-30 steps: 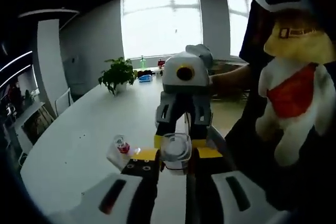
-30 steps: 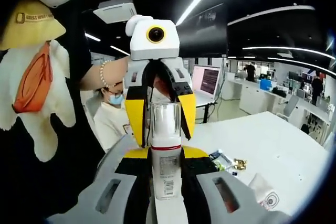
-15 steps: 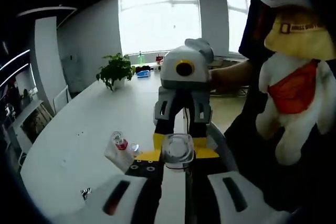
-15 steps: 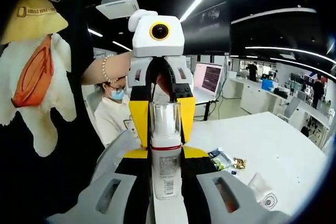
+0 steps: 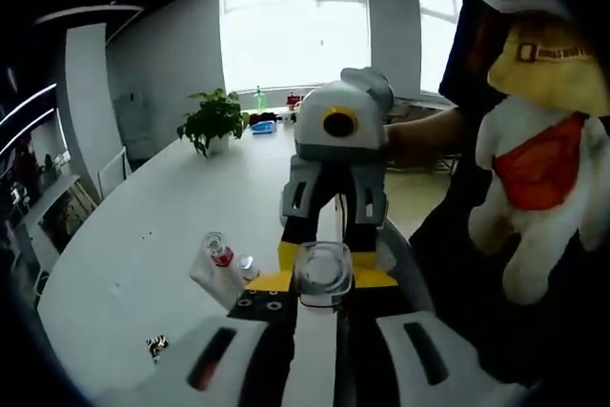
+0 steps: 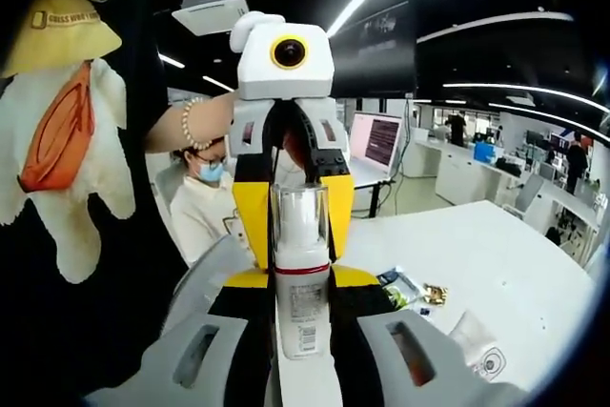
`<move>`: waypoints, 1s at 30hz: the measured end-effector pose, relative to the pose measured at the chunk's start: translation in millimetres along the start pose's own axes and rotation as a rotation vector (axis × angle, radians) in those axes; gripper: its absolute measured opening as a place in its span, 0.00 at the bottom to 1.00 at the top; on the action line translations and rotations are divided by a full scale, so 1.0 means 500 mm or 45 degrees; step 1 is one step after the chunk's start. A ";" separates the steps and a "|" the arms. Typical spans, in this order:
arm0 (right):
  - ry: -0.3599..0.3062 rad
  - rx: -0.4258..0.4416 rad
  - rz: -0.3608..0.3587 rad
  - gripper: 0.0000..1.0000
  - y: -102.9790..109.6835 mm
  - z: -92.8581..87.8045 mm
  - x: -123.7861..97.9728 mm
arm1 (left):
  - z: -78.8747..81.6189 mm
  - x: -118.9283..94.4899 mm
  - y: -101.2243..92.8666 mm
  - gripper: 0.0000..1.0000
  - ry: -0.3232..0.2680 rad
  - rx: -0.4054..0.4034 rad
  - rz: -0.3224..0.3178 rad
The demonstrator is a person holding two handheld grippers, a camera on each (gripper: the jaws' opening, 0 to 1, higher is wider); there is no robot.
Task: Arrange the skincare products in the storage area until every visible bottle or jar stands upright without overlapping.
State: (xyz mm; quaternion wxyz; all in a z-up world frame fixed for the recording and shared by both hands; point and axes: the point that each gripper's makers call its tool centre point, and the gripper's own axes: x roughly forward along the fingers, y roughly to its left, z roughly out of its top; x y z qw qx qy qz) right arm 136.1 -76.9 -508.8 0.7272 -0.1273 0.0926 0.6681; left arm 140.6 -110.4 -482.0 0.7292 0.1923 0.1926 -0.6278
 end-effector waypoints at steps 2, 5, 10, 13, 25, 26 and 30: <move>0.007 0.004 -0.005 0.21 -0.002 -0.008 0.001 | -0.004 0.002 -0.001 0.24 0.008 0.006 0.000; 0.007 0.021 -0.014 0.21 -0.005 -0.017 0.000 | -0.006 0.002 0.000 0.25 0.011 0.008 -0.002; 0.013 0.039 -0.037 0.21 -0.010 -0.019 -0.002 | -0.001 -0.001 0.004 0.25 -0.001 0.005 0.000; 0.035 0.047 -0.048 0.22 -0.014 -0.029 -0.004 | -0.001 0.011 0.008 0.25 -0.005 0.001 0.003; 0.080 0.098 -0.095 0.23 -0.028 -0.068 -0.003 | -0.009 0.018 0.014 0.25 0.003 -0.011 0.012; 0.084 0.101 -0.103 0.24 -0.029 -0.072 -0.003 | -0.010 0.018 0.015 0.25 0.005 -0.011 0.014; 0.098 0.121 -0.121 0.25 -0.033 -0.086 -0.006 | -0.024 0.042 0.032 0.25 0.026 -0.007 0.013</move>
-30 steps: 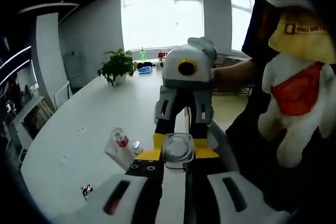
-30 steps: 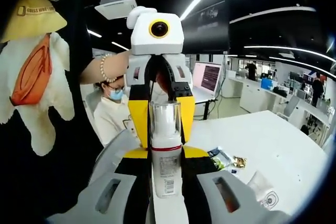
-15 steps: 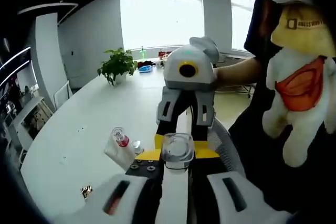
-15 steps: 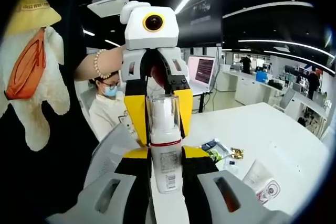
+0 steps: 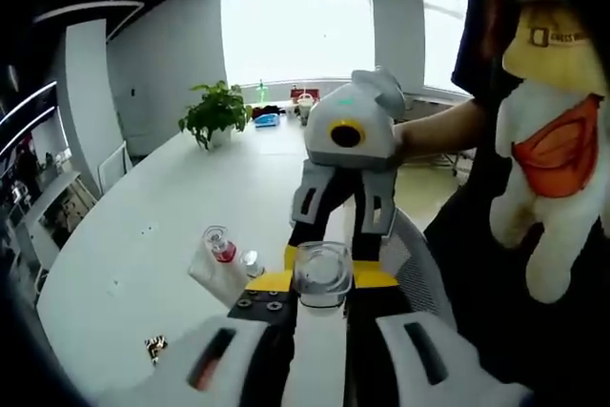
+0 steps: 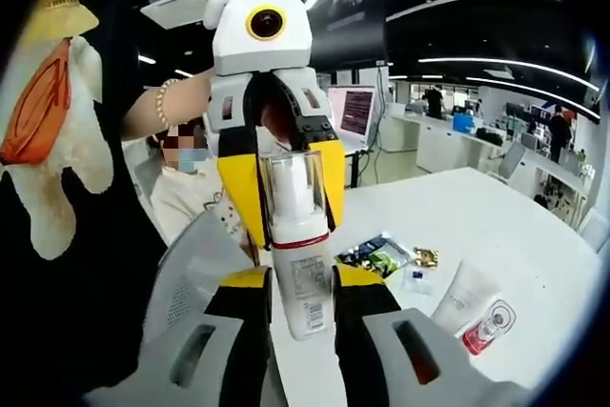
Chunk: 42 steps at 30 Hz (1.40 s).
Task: Arrange the skincare products in the storage area until every visible bottle or jar stands upright without overlapping.
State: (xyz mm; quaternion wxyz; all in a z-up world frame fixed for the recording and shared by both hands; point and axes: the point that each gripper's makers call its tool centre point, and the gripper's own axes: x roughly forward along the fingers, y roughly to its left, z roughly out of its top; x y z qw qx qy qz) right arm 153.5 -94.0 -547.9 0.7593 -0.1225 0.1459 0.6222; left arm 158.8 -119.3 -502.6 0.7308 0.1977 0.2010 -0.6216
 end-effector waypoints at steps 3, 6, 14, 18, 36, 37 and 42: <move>-0.006 0.027 -0.015 0.28 -0.004 -0.007 -0.002 | -0.008 0.009 0.004 0.25 0.012 0.005 -0.008; -0.004 0.041 -0.032 0.30 -0.008 -0.013 -0.005 | -0.013 0.013 0.006 0.25 0.025 0.014 -0.016; 0.005 0.085 -0.127 0.43 -0.020 -0.038 -0.017 | -0.023 0.043 0.006 0.25 0.056 0.028 -0.014; 0.021 0.096 -0.163 0.49 -0.020 -0.055 -0.025 | -0.026 0.056 0.005 0.25 0.050 0.025 -0.009; 0.079 0.174 -0.355 0.65 -0.024 -0.130 -0.048 | -0.092 0.111 0.028 0.25 0.126 0.028 0.044; 0.078 0.184 -0.367 0.66 -0.025 -0.134 -0.050 | -0.094 0.114 0.029 0.25 0.130 0.023 0.047; 0.082 0.207 -0.429 0.68 -0.032 -0.157 -0.061 | -0.122 0.132 0.048 0.25 0.153 0.013 0.075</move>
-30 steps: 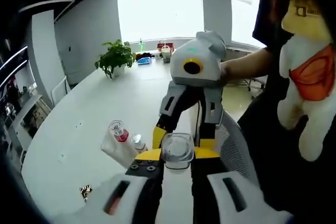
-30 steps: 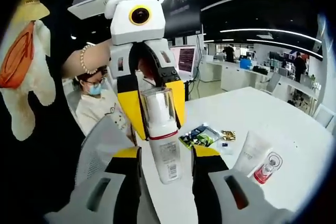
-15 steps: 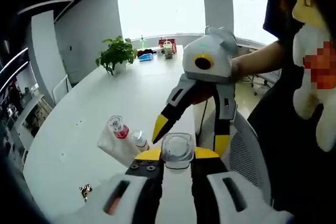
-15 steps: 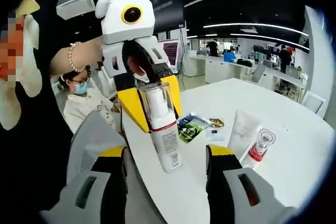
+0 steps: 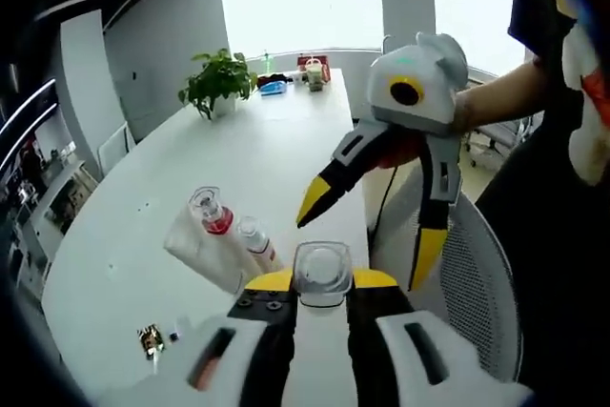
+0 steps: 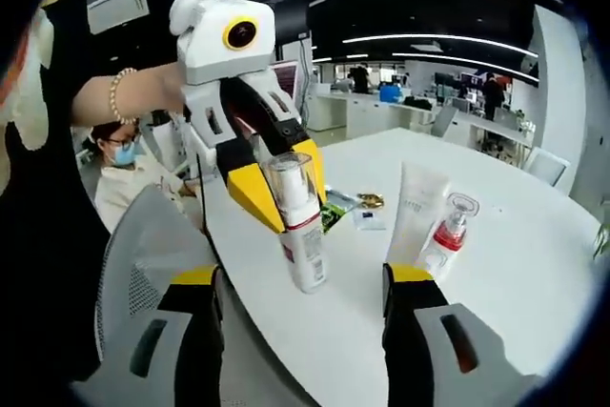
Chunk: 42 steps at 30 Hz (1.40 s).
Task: Arrange the skincare products in the storage area until every visible bottle or jar stands upright without overlapping.
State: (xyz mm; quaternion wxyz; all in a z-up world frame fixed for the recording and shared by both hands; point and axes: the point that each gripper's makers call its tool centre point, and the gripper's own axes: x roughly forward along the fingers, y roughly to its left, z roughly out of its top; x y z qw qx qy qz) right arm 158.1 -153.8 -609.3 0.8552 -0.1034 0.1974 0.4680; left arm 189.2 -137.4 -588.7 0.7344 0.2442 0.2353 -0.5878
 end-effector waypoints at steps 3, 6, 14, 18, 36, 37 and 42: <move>-0.009 0.013 -0.039 0.70 -0.009 -0.008 -0.003 | -0.006 0.012 0.005 0.25 0.009 -0.012 0.005; -0.007 0.018 -0.084 0.72 -0.021 -0.018 -0.008 | -0.017 0.031 0.013 0.25 0.019 -0.025 0.007; -0.015 0.096 -0.165 0.77 -0.046 -0.052 -0.015 | -0.048 0.071 0.024 0.25 0.072 -0.034 0.015; -0.001 0.106 -0.184 0.79 -0.049 -0.067 -0.018 | -0.064 0.090 0.034 0.25 0.085 -0.039 0.029; -0.003 0.131 -0.240 0.93 -0.066 -0.074 -0.018 | -0.124 0.167 0.068 0.25 0.138 -0.047 0.023; -0.002 0.137 -0.240 0.93 -0.065 -0.075 -0.018 | -0.114 0.168 0.071 0.24 0.096 -0.059 0.025; -0.003 0.182 -0.242 0.95 -0.071 -0.078 -0.017 | -0.113 0.170 0.086 0.25 0.107 -0.042 0.018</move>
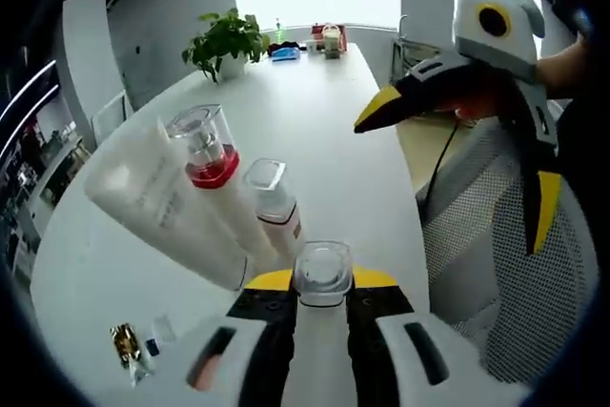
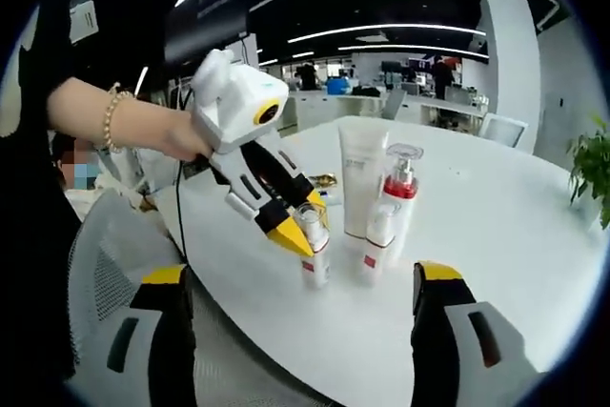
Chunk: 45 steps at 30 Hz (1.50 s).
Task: Arrange the skincare products in the storage area until every visible bottle or jar stands upright without overlapping.
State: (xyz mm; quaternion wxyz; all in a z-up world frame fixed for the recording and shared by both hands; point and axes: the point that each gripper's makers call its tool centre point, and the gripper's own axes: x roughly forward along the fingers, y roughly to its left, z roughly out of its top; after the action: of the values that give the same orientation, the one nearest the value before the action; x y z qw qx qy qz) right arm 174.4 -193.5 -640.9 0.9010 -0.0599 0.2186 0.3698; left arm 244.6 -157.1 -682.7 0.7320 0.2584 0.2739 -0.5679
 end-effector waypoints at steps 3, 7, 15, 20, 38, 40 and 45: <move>-0.006 0.014 -0.009 0.95 -0.002 0.000 -0.002 | 0.008 0.004 0.010 0.25 0.001 0.015 0.004; -0.009 0.033 -0.023 0.94 -0.008 0.000 -0.003 | 0.019 0.013 0.026 0.25 0.007 0.030 0.019; -0.021 0.067 -0.041 0.94 -0.012 0.003 -0.008 | 0.033 0.034 0.052 0.25 -0.010 0.032 0.019; -0.033 0.094 -0.048 0.94 -0.016 0.006 -0.011 | 0.042 0.044 0.060 0.25 -0.033 0.004 0.006; -0.052 0.149 -0.060 0.94 -0.024 0.010 -0.013 | 0.049 0.054 0.062 0.25 -0.054 -0.005 -0.019; -0.051 0.151 -0.060 0.94 -0.024 0.009 -0.013 | 0.048 0.053 0.062 0.25 -0.056 -0.007 -0.019; -0.052 0.154 -0.059 0.94 -0.023 0.009 -0.012 | 0.049 0.053 0.061 0.25 -0.059 -0.011 -0.015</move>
State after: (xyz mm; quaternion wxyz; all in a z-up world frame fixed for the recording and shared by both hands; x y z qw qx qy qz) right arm 180.2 -204.7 -634.8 0.9156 -0.0029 0.2207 0.3361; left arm 282.5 -185.5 -681.6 0.7359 0.2404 0.2606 -0.5768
